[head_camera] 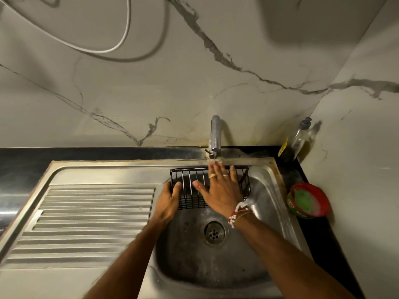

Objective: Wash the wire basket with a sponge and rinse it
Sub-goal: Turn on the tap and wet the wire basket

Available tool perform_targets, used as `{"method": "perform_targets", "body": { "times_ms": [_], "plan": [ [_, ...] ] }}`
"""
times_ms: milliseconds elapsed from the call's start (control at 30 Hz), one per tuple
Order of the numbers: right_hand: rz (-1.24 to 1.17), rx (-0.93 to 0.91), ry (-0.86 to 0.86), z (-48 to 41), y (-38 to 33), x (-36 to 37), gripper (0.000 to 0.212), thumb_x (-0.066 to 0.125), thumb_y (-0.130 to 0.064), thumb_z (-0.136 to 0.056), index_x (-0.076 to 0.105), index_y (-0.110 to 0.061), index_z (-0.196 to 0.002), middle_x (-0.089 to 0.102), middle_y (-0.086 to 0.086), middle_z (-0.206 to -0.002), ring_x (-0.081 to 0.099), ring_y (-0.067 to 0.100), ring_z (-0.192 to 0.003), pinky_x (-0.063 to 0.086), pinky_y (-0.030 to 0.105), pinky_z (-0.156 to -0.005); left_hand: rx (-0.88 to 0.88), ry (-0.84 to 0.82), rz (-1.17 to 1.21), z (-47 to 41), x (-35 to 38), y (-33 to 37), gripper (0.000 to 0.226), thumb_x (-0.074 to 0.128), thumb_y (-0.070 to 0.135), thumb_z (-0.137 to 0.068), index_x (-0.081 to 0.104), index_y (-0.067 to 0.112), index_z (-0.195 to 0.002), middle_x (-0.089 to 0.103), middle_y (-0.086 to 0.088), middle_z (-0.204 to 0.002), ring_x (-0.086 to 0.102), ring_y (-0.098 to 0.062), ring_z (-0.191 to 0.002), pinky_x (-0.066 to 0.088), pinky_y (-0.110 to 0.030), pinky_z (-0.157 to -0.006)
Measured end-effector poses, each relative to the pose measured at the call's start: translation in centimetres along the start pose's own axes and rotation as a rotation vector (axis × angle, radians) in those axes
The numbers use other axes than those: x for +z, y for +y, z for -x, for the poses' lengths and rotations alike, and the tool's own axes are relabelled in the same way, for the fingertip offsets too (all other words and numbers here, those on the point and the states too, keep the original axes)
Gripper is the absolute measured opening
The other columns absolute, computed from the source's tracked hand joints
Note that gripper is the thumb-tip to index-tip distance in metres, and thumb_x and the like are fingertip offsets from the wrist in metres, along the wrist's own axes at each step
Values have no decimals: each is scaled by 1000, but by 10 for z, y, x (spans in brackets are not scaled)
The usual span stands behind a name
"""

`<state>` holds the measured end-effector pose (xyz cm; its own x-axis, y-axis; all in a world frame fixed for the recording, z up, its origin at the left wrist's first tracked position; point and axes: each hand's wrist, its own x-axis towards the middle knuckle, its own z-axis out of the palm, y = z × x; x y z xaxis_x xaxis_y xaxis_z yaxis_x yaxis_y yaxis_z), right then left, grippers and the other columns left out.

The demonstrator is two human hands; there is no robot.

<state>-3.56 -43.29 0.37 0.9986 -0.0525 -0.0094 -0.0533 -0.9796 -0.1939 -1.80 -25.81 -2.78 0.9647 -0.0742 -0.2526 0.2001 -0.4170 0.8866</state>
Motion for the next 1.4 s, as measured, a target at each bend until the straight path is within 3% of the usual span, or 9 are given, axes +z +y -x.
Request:
{"method": "perform_targets", "body": {
  "times_ms": [167, 267, 333, 533, 733, 833, 1133, 1267, 1400],
  "plan": [
    [-33, -196, -35, -15, -59, 5, 90, 2, -76, -85, 8, -16, -152, 2, 1, -159, -5, 19, -146, -11, 52, -114, 121, -8, -78, -5, 5, -3, 29, 47, 43, -103, 54, 28, -127, 62, -5, -129, 62, -22, -114, 54, -46, -98],
    [-13, -232, -19, -13, -60, 5, 89, 3, -76, -85, 9, -18, -152, 3, -1, -159, -6, 17, -146, -14, 53, -113, 149, -9, -73, -9, 8, -5, 32, 51, 47, -98, 51, 40, -129, 60, -3, -133, 60, -22, -117, 52, -45, -100],
    [10, -197, 13, -7, -39, 6, 87, 5, -76, -86, 10, -19, -152, 4, -3, -159, -5, 17, -146, -13, 53, -113, 89, -21, -27, -8, 6, -1, 41, 45, 57, -97, 54, 33, -130, 64, -2, -128, 62, -21, -115, 51, -42, -98],
    [92, 109, 32, 9, 42, 0, 90, 0, -76, -84, 3, -16, -151, 0, 3, -159, -3, 21, -146, -9, 53, -115, -19, 20, -13, -9, 0, 2, 39, 40, 38, -106, 56, 11, -130, 66, -8, -121, 61, -23, -112, 47, -36, -97],
    [40, -96, 27, 3, -20, 8, 92, 5, -77, -85, 5, -13, -151, -1, 4, -159, -7, 20, -146, -9, 52, -115, 13, 15, 8, -14, 6, 0, 44, 41, 52, -100, 56, 20, -126, 68, -6, -121, 64, -23, -110, 50, -45, -100],
    [49, -184, 31, -1, -50, 12, 86, 10, -72, -89, 13, -13, -151, 5, 3, -159, -2, 21, -147, -7, 53, -114, 14, 6, 28, -16, 8, -4, 27, 44, 44, -104, 53, 28, -123, 67, -6, -124, 64, -21, -109, 50, -47, -102],
    [145, 39, 65, 5, 47, 3, 75, 5, -68, -92, 9, -22, -151, 7, -3, -158, 2, 21, -146, -8, 53, -114, 13, 34, 20, -13, 4, -3, 38, 39, 38, -107, 54, 13, -130, 62, -3, -116, 59, -19, -108, 48, -36, -94],
    [48, 83, 34, -18, 44, -10, 62, 8, -53, -98, 18, -22, -150, 14, -4, -157, 8, 18, -146, -7, 52, -115, 16, 36, 14, -11, 2, -11, 35, 40, 36, -107, 54, 17, -132, 62, 1, -119, 58, -17, -110, 42, -30, -94],
    [-53, 23, -3, -68, 24, -16, 46, 30, -34, -98, 44, -18, -138, 37, 3, -150, 23, 22, -143, 0, 54, -116, 7, 32, 26, -10, 0, -14, 38, 40, 35, -107, 51, 18, -139, 61, 1, -125, 57, -15, -114, 42, -31, -98]
  ]
}}
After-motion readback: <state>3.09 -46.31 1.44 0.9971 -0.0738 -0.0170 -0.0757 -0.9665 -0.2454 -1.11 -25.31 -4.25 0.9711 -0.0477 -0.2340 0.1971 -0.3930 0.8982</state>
